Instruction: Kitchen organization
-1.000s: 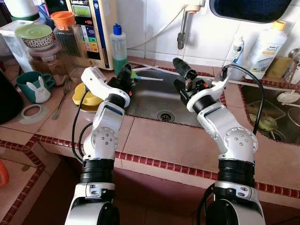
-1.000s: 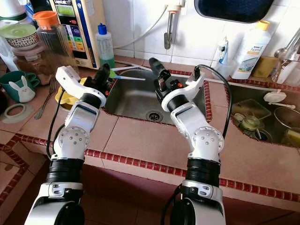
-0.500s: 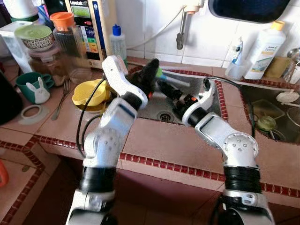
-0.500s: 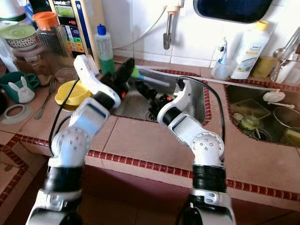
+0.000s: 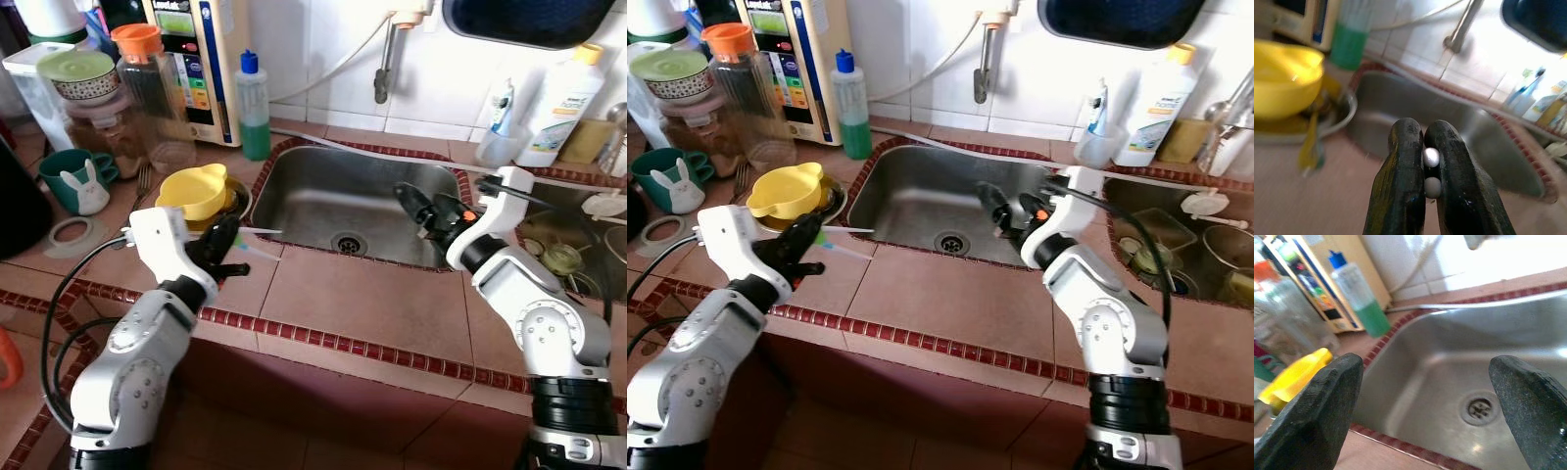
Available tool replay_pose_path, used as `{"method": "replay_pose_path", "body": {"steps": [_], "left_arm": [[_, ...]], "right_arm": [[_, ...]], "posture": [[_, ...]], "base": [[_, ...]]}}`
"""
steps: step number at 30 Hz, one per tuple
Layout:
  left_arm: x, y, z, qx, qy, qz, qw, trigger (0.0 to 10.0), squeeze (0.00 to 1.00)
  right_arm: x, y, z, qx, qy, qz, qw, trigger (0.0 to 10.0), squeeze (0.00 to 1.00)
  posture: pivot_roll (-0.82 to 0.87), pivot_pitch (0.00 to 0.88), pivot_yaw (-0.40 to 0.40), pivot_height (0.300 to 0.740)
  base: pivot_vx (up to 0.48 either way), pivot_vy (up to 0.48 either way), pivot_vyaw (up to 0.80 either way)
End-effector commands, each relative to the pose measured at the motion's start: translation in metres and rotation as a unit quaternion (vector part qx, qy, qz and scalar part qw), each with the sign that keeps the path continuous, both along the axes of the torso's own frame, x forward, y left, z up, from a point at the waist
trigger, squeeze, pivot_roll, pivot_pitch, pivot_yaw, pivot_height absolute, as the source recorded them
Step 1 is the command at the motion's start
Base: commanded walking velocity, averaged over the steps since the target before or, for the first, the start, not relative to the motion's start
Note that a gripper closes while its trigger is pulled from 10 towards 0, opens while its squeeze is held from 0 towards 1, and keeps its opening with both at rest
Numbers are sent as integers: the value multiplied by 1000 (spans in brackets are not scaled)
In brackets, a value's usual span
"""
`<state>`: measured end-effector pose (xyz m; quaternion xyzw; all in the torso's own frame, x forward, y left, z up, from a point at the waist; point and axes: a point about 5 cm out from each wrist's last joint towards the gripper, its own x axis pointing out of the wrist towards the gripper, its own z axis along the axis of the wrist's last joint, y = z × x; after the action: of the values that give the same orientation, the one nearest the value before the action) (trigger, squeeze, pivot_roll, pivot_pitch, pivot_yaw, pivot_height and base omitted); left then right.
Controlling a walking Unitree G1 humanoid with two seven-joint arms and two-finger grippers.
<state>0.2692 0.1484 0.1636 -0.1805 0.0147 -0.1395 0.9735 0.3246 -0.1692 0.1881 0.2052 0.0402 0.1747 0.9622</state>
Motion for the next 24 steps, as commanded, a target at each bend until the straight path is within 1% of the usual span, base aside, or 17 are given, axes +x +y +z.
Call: {"method": "replay_pose_path", "body": {"steps": [1, 2, 3, 7, 8, 11, 12, 18, 22, 24], "left_arm": [[-4, 4, 1, 18, -6, 17, 1000, 10000, 0], [-4, 4, 1, 23, -7, 19, 1000, 10000, 0], [-3, 4, 2, 37, -15, 21, 999, 10000, 0], [-2, 4, 5, 41, -22, 26, 999, 10000, 0], [2, 5, 9, 40, -27, 32, 998, 10000, 0], [6, 5, 12, 39, -32, 36, 998, 10000, 0], [8, 5, 15, 42, -41, 37, 998, 10000, 0], [20, 6, 29, 56, -72, 46, 995, 10000, 0], [26, 11, 36, 60, -78, 65, 993, 10000, 0], [26, 11, 36, 60, -78, 65, 993, 10000, 0]], "right_arm": [[-2, -4, 7, -13, -21, -7, 1000, 10000, 0], [-2, -3, 7, -15, -22, -7, 1000, 10000, 0], [-2, -1, 8, -21, -29, -4, 999, 10000, 0], [-3, 3, 8, -20, -36, -6, 999, 10000, 0], [-2, 8, 8, -15, -40, -7, 999, 10000, 0], [-2, 11, 8, -11, -40, -8, 999, 10000, 0], [-3, 14, 7, -11, -41, -7, 999, 10000, 0], [-4, 17, 5, -11, -40, -10, 999, 10000, 0], [-5, 20, 5, -7, -39, -13, 999, 10000, 0], [-5, 20, 5, -7, -39, -13, 999, 10000, 0]], "posture": [[51, 0, 4, 740], [52, 0, 2, 740], [52, 0, -2, 740], [54, 0, -5, 740], [53, 0, -5, 740], [52, 0, -3, 740], [48, 0, -1, 740], [45, 0, 0, 740], [41, 0, 2, 740], [41, 0, 2, 740]], "base": [[0, 0, 0], [0, 0, 0], [0, 0, 0], [0, 0, 0], [0, 0, 0], [0, 0, 0], [0, 0, 0], [0, 0, -708], [0, 0, -769], [0, 0, -769]]}}
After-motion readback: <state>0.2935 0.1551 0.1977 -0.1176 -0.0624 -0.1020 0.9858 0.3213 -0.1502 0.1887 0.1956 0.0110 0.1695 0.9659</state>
